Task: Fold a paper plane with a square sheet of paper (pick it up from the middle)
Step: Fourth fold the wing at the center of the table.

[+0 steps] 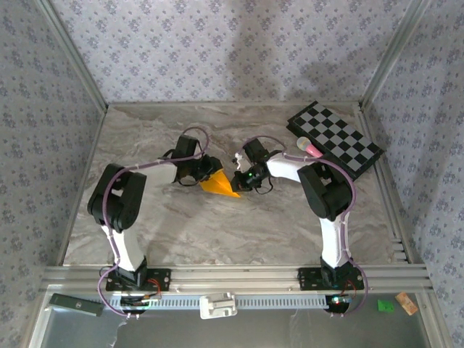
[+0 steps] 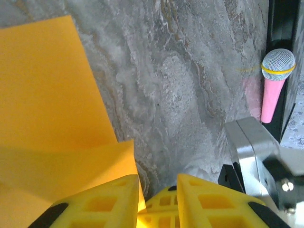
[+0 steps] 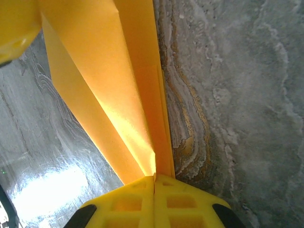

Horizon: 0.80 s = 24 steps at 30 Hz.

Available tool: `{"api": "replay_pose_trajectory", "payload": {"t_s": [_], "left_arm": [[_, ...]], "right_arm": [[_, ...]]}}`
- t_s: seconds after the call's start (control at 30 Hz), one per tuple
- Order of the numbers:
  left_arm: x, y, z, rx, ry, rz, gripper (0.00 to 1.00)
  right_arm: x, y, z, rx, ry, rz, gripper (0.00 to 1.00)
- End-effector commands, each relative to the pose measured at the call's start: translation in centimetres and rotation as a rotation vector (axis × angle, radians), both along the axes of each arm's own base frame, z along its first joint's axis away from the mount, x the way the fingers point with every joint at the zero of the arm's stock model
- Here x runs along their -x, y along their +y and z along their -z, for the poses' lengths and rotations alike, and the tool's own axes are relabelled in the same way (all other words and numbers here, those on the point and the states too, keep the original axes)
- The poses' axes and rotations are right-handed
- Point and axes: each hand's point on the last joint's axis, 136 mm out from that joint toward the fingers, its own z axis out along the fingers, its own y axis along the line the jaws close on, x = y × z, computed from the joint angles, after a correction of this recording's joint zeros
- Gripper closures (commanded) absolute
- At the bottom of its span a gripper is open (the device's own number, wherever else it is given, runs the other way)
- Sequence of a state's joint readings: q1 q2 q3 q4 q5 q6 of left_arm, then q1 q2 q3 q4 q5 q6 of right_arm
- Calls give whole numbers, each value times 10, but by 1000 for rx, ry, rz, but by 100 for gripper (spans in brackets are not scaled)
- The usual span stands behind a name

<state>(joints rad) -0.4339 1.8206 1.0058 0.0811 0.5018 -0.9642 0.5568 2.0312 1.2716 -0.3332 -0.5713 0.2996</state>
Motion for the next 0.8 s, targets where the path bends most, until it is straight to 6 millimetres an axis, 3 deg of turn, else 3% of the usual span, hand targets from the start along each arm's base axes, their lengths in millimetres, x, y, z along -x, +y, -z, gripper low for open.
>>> {"api": "replay_pose_trajectory", "payload": {"t_s": [0.0, 0.77], "left_arm": [[5, 4, 4, 11, 12, -35, 74], [3, -13, 27, 44, 53, 8, 82]], "right_arm": [[4, -13, 23, 64, 42, 37, 93], [5, -18, 31, 80, 56, 53, 93]]}}
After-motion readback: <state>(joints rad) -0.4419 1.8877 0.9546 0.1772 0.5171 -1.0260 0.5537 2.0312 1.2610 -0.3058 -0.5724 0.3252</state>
